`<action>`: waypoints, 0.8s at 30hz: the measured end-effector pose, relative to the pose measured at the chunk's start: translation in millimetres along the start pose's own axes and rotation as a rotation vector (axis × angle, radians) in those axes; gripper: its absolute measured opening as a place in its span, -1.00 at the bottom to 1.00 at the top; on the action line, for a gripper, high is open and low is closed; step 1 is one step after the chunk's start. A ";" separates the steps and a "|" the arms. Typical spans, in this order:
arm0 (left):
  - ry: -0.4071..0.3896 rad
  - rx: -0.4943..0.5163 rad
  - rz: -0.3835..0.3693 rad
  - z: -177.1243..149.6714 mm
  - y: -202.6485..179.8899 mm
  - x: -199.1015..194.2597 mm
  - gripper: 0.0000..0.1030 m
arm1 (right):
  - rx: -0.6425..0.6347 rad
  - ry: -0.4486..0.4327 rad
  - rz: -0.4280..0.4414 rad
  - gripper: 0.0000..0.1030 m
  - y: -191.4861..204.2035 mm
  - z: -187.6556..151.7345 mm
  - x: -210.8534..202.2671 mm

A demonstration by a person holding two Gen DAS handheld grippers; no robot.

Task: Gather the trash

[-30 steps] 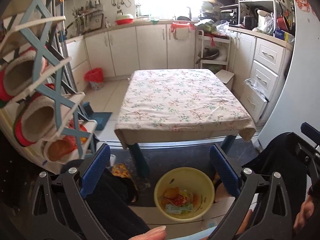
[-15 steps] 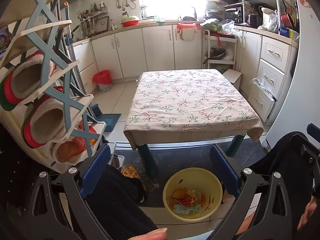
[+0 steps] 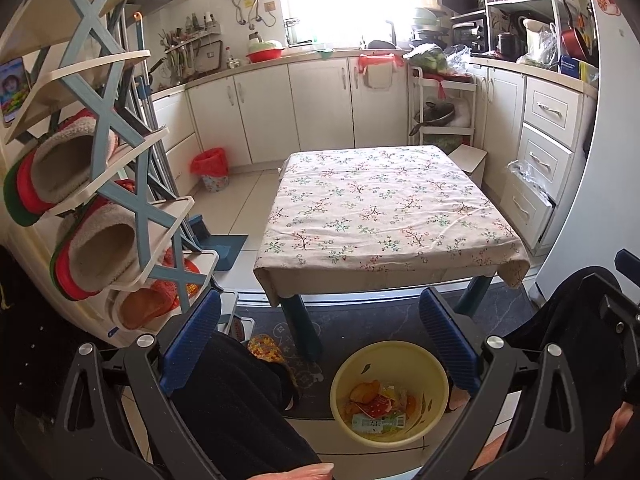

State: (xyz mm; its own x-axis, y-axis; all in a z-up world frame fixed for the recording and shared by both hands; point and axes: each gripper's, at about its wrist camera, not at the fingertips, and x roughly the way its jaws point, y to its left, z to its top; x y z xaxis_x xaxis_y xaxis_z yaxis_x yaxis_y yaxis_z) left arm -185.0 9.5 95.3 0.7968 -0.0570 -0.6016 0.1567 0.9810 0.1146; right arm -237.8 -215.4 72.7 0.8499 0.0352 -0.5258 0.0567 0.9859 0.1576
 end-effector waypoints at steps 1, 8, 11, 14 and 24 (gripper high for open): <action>0.000 0.000 0.000 0.3 0.0 0.2 0.85 | -0.001 0.001 0.000 0.86 -0.2 0.1 0.3; 0.002 0.004 -0.002 0.0 -1.0 1.1 0.85 | -0.003 0.001 0.000 0.86 0.6 0.0 0.2; 0.001 0.003 -0.001 -0.1 -1.2 1.1 0.85 | -0.002 0.000 0.000 0.86 0.6 0.0 0.2; 0.001 0.003 -0.001 0.1 -1.4 1.6 0.85 | -0.003 0.001 0.000 0.86 0.9 0.0 0.1; 0.002 -0.002 -0.002 -0.1 -1.6 2.2 0.85 | -0.005 0.002 0.001 0.86 1.0 0.3 1.0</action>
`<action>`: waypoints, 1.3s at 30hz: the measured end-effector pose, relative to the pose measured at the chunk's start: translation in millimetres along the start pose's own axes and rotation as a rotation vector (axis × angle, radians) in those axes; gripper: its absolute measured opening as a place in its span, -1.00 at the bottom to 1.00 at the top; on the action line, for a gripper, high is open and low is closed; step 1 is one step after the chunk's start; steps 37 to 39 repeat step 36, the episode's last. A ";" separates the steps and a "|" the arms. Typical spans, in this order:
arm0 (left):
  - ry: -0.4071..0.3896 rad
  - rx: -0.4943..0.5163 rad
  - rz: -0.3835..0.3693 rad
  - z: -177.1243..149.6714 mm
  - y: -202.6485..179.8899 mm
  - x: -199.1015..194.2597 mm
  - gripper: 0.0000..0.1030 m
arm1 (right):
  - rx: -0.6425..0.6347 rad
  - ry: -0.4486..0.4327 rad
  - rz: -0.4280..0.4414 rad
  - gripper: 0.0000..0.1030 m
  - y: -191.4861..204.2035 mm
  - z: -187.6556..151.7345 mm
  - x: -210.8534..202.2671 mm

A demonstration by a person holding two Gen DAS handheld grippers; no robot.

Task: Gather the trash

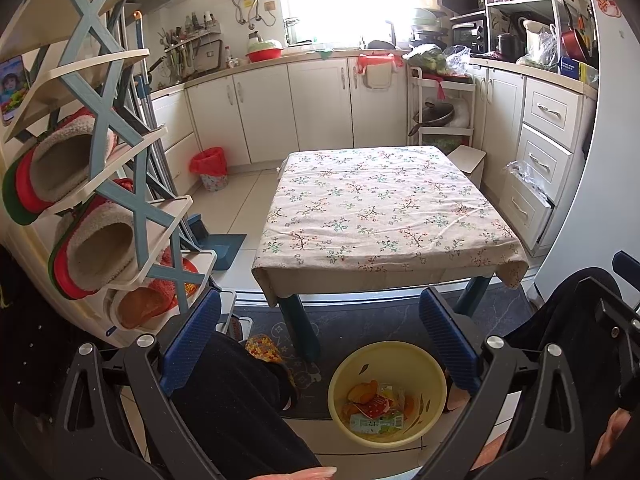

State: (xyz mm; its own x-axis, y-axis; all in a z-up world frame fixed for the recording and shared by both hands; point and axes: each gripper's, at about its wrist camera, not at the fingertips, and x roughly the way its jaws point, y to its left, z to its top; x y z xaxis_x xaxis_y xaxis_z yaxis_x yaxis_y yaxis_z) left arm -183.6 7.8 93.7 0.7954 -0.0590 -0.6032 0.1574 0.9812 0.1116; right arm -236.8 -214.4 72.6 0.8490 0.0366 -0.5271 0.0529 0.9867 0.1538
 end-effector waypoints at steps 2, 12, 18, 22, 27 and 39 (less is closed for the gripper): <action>0.000 0.001 0.001 0.0 0.1 0.1 0.85 | -0.001 -0.001 0.000 0.86 0.2 0.0 0.3; 0.002 -0.001 -0.002 0.0 0.5 0.3 0.85 | 0.001 -0.001 -0.002 0.86 0.8 -0.3 0.0; -0.005 -0.011 -0.009 -1.0 0.1 -1.5 0.85 | 0.001 -0.001 -0.001 0.86 0.9 -0.3 0.0; -0.086 0.003 0.030 -4.9 -0.5 -13.0 0.85 | 0.002 -0.002 -0.002 0.86 0.8 -0.3 -0.2; -0.084 0.018 0.044 -3.7 -2.5 -12.8 0.85 | 0.003 -0.012 -0.002 0.86 1.7 -0.3 0.6; 0.001 -0.022 -0.019 -6.1 3.9 1.4 0.85 | 0.001 -0.014 -0.001 0.86 3.0 -0.7 0.8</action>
